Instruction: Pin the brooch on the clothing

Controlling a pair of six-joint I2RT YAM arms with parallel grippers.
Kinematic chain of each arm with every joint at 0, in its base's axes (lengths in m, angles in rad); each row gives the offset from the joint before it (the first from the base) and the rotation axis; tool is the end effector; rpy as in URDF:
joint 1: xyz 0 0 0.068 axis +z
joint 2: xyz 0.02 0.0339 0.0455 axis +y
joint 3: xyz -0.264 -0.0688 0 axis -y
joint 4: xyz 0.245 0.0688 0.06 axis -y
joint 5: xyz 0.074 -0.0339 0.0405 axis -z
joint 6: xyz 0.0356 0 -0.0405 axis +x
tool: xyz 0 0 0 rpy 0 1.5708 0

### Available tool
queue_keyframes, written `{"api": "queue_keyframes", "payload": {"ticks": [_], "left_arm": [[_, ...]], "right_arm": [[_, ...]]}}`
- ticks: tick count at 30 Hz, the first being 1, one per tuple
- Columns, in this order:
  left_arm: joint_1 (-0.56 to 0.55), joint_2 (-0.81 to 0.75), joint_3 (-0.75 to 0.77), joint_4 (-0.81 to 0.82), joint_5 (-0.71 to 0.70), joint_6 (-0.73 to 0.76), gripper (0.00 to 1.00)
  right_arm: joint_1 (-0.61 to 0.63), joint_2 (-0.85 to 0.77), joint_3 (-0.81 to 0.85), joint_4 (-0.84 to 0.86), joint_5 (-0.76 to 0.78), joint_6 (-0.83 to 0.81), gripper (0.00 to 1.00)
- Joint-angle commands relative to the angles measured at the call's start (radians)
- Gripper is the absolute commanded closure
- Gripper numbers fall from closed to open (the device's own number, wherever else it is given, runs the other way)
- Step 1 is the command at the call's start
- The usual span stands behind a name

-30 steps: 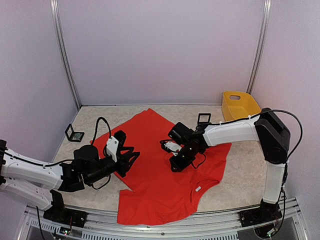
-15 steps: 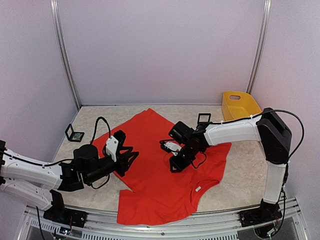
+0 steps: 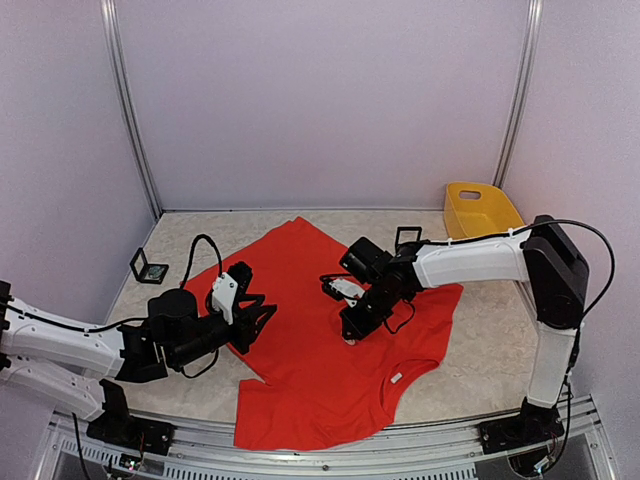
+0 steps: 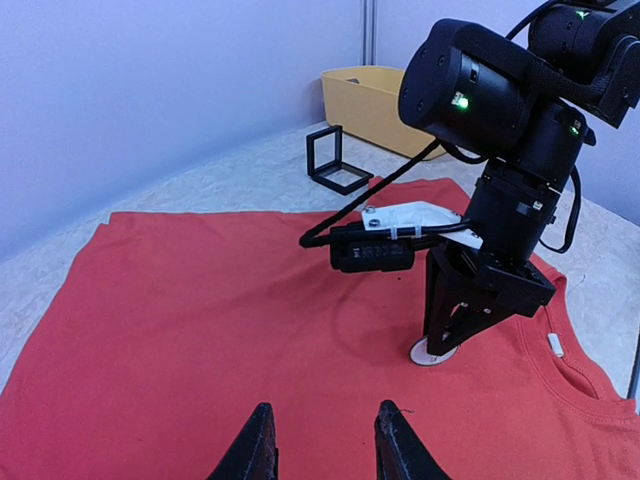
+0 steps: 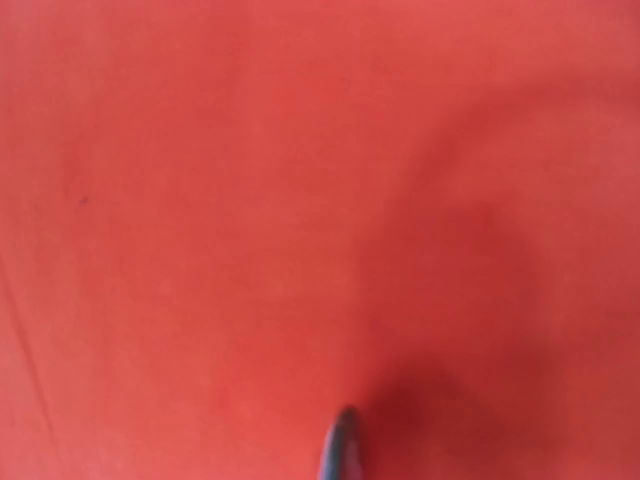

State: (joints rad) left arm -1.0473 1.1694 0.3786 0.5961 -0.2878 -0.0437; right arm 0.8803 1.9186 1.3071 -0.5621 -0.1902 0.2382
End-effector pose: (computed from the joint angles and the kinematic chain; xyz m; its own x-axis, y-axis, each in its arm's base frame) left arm 0.1277 -0.2010 0.2036 -0.1268 0.1359 -0.9826 0.6864 0.7272 0.0120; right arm 0.2414 0.3028 0.1697 -0.7604 -0.5566 -0.3348 -0.6423 0.7207 0.2607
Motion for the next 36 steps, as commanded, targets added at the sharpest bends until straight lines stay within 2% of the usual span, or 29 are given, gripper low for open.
{"api": "queue_keyframes", "payload": {"ticks": [1, 3, 9, 13, 16, 20, 24, 26, 29, 36], "left_arm": [[0.007, -0.021, 0.029, -0.011, 0.005, 0.015, 0.69], [0.008, -0.022, 0.030, -0.011, 0.007, 0.015, 0.69], [0.007, -0.022, 0.034, -0.011, 0.020, 0.017, 0.69], [0.007, -0.022, 0.042, -0.019, 0.074, 0.025, 0.69], [0.007, -0.031, 0.063, -0.057, 0.194, 0.042, 0.67], [0.009, -0.061, 0.119, -0.160, 0.444, 0.105, 0.65], [0.010, -0.082, 0.205, -0.284, 0.613, 0.116, 0.60], [0.009, -0.080, 0.241, -0.319, 0.649, 0.121, 0.53], [0.009, -0.075, 0.281, -0.351, 0.656, 0.132, 0.51], [0.007, -0.023, 0.355, -0.432, 0.710, 0.154, 0.58]], "right_arm": [[-0.007, -0.035, 0.001, -0.027, 0.005, 0.005, 0.96], [-0.007, -0.038, 0.002, -0.030, 0.011, 0.001, 0.99], [-0.007, -0.050, 0.014, -0.033, -0.001, -0.018, 1.00], [-0.009, -0.098, 0.027, -0.026, -0.101, -0.117, 1.00], [-0.008, -0.175, 0.028, -0.020, -0.185, -0.218, 1.00], [0.008, -0.295, 0.014, 0.003, -0.368, -0.353, 1.00], [0.036, -0.362, 0.023, 0.007, -0.449, -0.413, 1.00], [0.053, -0.369, 0.039, -0.006, -0.462, -0.432, 1.00], [0.083, -0.369, 0.062, -0.030, -0.472, -0.458, 1.00], [0.123, -0.407, 0.060, 0.016, -0.453, -0.460, 1.00]]}}
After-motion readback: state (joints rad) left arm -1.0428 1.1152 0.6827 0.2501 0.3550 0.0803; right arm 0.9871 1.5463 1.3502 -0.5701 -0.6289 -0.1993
